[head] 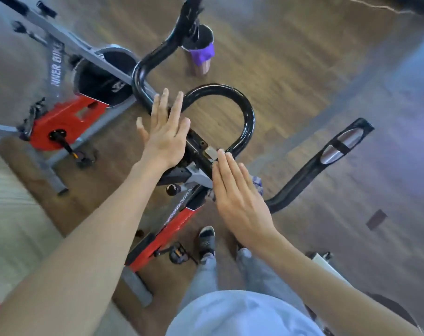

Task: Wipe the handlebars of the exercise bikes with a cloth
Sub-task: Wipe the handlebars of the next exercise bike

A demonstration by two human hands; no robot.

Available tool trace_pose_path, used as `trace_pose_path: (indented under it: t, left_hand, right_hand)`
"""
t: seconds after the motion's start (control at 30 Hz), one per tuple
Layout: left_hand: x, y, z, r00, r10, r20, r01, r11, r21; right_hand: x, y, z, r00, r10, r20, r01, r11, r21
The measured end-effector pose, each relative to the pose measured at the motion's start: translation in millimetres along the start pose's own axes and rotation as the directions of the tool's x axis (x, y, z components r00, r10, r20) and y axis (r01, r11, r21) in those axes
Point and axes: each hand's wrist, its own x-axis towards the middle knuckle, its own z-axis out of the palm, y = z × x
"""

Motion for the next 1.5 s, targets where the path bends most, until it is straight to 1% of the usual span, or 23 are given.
trace_pose_path:
  t: [0.13,0.2,0.3,0.43,0.5,0.57,0.63,0.67,0.7,0.77,0.83,0.87,0.93,1.0,1.03,1.13,1.17,1.2,1.23,1.27,1.37,1.43,1.5]
  left_hand:
    - [1.4,-5.0,1.5,1.0,0.018,-0.02,-0.018,1.0,-0.003]
    - [1.9,-5.1,1.4,0.999,0.026,-0.023,-0.026,1.0,0.0]
    - [2.4,-5.3,1.3,1.0,0.018,-0.014,-0.017,1.0,0.016]
    - [1.9,-5.0,-0.8,1.0,0.015,-0.002,-0.015,1.0,0.026]
    - [1.8,-4.6,-1.1,1.0,0.024,0.003,-0.024,0.999,0.022]
    - [2.3,-4.7,-1.4,0.999,0.033,0.008,-0.033,0.999,0.015]
    - [2.7,-4.5,-1.8,0.999,0.033,0.01,-0.034,0.999,0.03]
    - [2.7,-4.1,-2.6,1.0,0.029,0.012,-0.03,0.999,0.045]
    - [2.6,-3.6,-3.6,1.0,0.025,0.019,-0.026,0.998,0.06]
    - [3.3,-2.0,-5.3,0.999,0.029,0.026,-0.031,0.996,0.087]
    - [8.6,0.8,-7.9,0.998,0.056,-0.017,-0.054,0.994,0.095]
    - [13.6,2.5,-10.7,0.996,0.073,-0.054,-0.069,0.994,0.082]
    - [28.6,7.1,-16.8,0.986,0.116,-0.118,-0.111,0.993,0.049]
    - [45.1,9.9,-18.5,0.978,0.171,-0.117,-0.166,0.985,0.052]
    - [51.7,10.3,-17.7,0.976,0.192,-0.099,-0.185,0.98,0.075]
    - [59.9,9.5,-12.0,0.98,0.188,-0.067,-0.177,0.973,0.15]
    - [60.4,9.0,-9.9,0.98,0.185,-0.078,-0.172,0.973,0.153]
    - [61.0,8.8,-8.5,0.977,0.191,-0.094,-0.176,0.973,0.152]
    - [61.5,8.1,-7.5,0.974,0.199,-0.109,-0.182,0.972,0.151]
    - [61.9,7.2,-7.5,0.971,0.204,-0.123,-0.185,0.971,0.15]
    - [65.0,4.9,-7.6,0.969,0.209,-0.132,-0.19,0.971,0.143]
    - [65.7,4.2,-6.8,0.97,0.205,-0.132,-0.186,0.972,0.141]
    - [65.9,3.4,-5.5,0.969,0.201,-0.142,-0.181,0.973,0.14]
  right_hand:
    - [37.9,-16.3,11.7,0.989,0.135,0.068,-0.139,0.988,0.064]
    - [34.2,-16.9,13.4,0.987,0.152,0.045,-0.154,0.987,0.048]
    - [5.5,-8.5,6.1,0.992,0.126,-0.009,-0.125,0.992,0.015]
    - [-37.1,11.5,-5.0,0.999,-0.006,-0.054,-0.002,0.991,-0.136]
    - [-54.0,30.3,-8.2,0.995,-0.091,-0.051,0.082,0.986,-0.148]
    - [-61.2,52.2,-11.5,0.988,-0.148,-0.042,0.145,0.986,-0.08]
    - [-64.0,70.5,-13.7,0.982,-0.191,0.0,0.19,0.978,0.09]
    - [-63.4,76.2,-15.5,0.982,-0.185,0.034,0.175,0.963,0.206]
    - [-60.8,77.9,-19.3,0.989,-0.138,0.051,0.114,0.939,0.325]
    - [-46.9,67.3,-30.3,0.997,0.08,0.002,-0.069,0.844,0.532]
    - [-16.9,37.5,-39.0,0.942,0.33,-0.057,-0.212,0.719,0.661]
    - [2.0,19.9,-38.3,0.911,0.411,-0.038,-0.278,0.68,0.678]
    - [39.6,-8.5,-28.2,0.877,0.467,0.113,-0.432,0.664,0.61]
    - [64.1,-21.5,-8.6,0.849,0.484,0.213,-0.525,0.726,0.444]
    - [72.3,-21.8,-0.1,0.826,0.521,0.216,-0.561,0.721,0.406]
    - [89.0,-3.4,10.1,0.738,0.664,0.123,-0.635,0.62,0.46]
    - [94.5,8.5,12.5,0.718,0.686,0.119,-0.647,0.596,0.476]
    - [102.6,22.7,14.3,0.705,0.692,0.156,-0.664,0.566,0.488]
    - [114.9,39.5,14.8,0.705,0.677,0.214,-0.676,0.547,0.494]
    - [128.7,57.0,16.5,0.721,0.643,0.259,-0.673,0.561,0.482]
    - [162.7,88.1,14.6,0.783,0.536,0.315,-0.621,0.692,0.367]
    - [161.7,85.6,13.8,0.809,0.5,0.307,-0.583,0.75,0.314]
    - [142.2,71.5,12.4,0.817,0.517,0.256,-0.575,0.761,0.299]
